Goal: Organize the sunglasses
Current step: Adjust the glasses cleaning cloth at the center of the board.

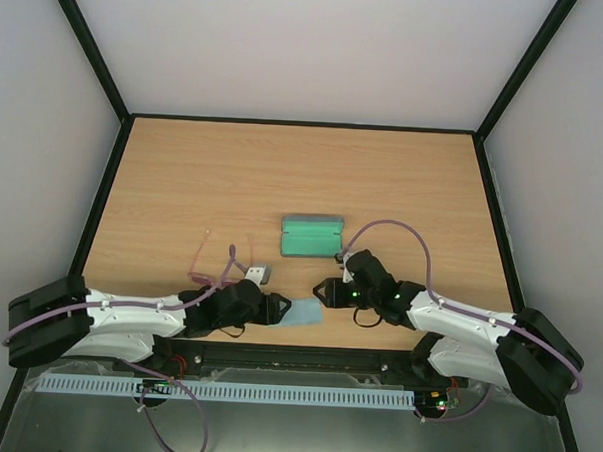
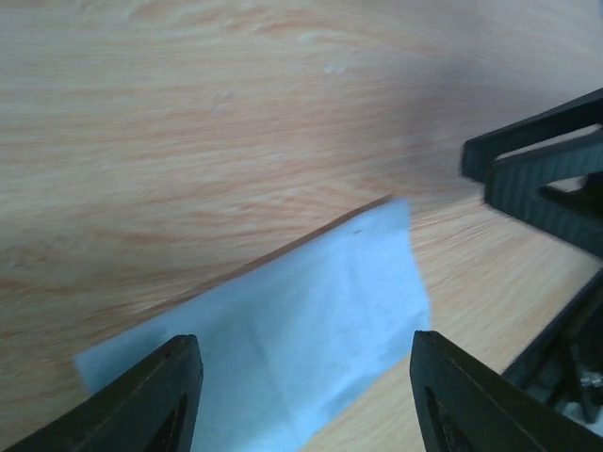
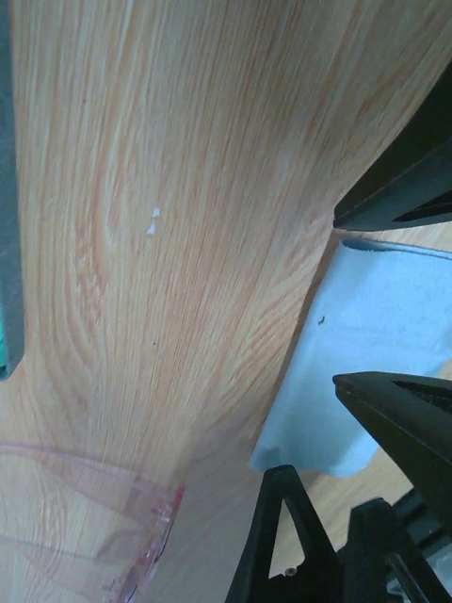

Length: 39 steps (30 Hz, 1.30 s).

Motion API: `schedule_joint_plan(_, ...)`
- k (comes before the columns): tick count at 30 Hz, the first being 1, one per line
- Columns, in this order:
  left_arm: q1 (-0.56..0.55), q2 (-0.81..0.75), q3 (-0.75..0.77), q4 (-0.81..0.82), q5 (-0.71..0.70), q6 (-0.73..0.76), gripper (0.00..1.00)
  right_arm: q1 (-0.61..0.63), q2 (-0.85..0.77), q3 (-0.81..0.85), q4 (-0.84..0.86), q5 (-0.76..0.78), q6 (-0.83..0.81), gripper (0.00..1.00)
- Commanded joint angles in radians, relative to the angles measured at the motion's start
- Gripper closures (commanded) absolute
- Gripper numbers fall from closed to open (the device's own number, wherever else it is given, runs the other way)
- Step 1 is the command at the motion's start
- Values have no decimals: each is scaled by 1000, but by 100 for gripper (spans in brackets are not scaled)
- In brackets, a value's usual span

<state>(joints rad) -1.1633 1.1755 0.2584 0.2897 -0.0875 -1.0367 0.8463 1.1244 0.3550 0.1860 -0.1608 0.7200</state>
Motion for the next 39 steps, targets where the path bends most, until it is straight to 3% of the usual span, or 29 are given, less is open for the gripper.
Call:
schedule_joint_plan(1, -18, -62, 81, -136, -67, 31, 36, -1, -54, 47, -114, -11, -43, 53)
schedule_joint_plan(3, -18, -69, 97, -159, -82, 33, 37, 2, -53, 53, -100, -40, -39, 48)
schedule_joint_plan(5, -18, -66, 94, -148, -90, 34, 44, 11, -33, 51, -63, -74, -25, 51)
schedule_joint_plan(9, -8, -17, 76, -47, -63, 35, 79, 21, 57, 39, 68, -166, 16, 65)
schedule_joint_plan(12, -3, 37, 78, 9, -32, 34, 92, 39, 122, 44, 152, -200, 42, 77)
schedule_joint_plan(24, 15, 193, 64, 116, 8, 26, 97, 70, 308, 77, 257, -199, 60, 81)
schedule_joint_plan(39, 53, 166, 12, 120, 2, 23, 98, 58, 335, 71, 208, -106, 39, 83)
